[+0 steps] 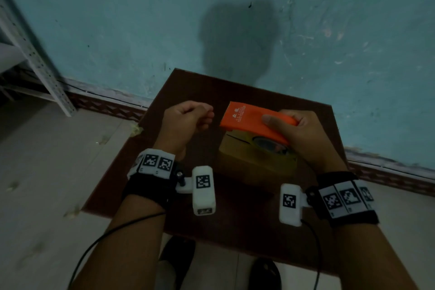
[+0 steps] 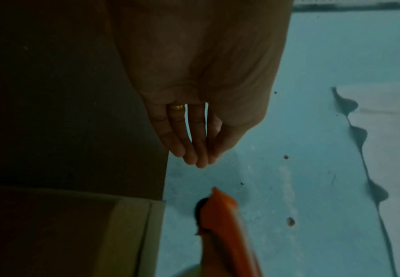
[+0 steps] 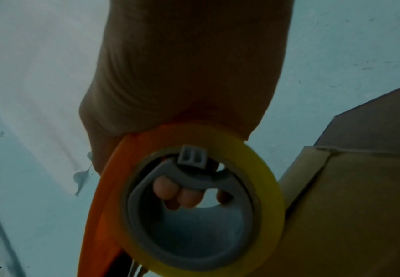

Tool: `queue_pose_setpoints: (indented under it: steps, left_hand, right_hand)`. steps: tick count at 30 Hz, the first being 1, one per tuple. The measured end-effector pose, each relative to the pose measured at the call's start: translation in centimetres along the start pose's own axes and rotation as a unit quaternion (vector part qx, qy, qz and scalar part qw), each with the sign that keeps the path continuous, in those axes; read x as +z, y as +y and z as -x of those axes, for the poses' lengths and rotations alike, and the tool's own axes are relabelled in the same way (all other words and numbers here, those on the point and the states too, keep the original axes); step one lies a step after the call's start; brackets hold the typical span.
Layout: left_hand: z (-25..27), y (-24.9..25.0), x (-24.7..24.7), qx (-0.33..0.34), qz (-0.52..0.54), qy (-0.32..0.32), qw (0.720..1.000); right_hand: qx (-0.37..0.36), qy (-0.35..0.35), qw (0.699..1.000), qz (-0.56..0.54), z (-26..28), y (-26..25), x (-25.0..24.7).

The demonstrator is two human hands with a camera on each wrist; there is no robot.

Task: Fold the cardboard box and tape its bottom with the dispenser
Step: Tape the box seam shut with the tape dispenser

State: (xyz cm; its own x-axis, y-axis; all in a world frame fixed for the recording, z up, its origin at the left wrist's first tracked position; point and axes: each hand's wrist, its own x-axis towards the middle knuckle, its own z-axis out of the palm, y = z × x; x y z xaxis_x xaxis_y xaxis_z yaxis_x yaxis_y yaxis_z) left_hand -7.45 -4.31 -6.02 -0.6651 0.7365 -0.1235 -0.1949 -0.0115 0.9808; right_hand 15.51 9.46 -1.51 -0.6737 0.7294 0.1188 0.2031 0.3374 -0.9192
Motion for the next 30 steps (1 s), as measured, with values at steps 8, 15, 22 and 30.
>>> queue_pose_setpoints:
  steps: [8, 15, 22, 30]
  left_hand:
    - [-0.2, -2.4, 0.8, -0.009, -0.276, 0.034, 0.961]
    - [-0.9, -3.9, 0.5, -0.083, -0.123, -0.178, 0.973]
    - [0.7, -6.2, 2.7, -0.085, -0.109, -0.277, 0.951]
    - [2.0, -7.5, 4.8, -0.023, -0.112, -0.101, 0.988]
  right_hand:
    - [0.000, 0.008, 1.000, 0.001, -0.1, 0.3, 0.1]
    - [-0.007, 0.011, 1.000, -0.002, 0.0, 0.5, -0.3]
    - [-0.007, 0.011, 1.000, -0.023, 0.1, 0.8, -0.6]
    - [-0.026, 0.013, 0.999, -0.045, 0.3, 1.0, -0.5]
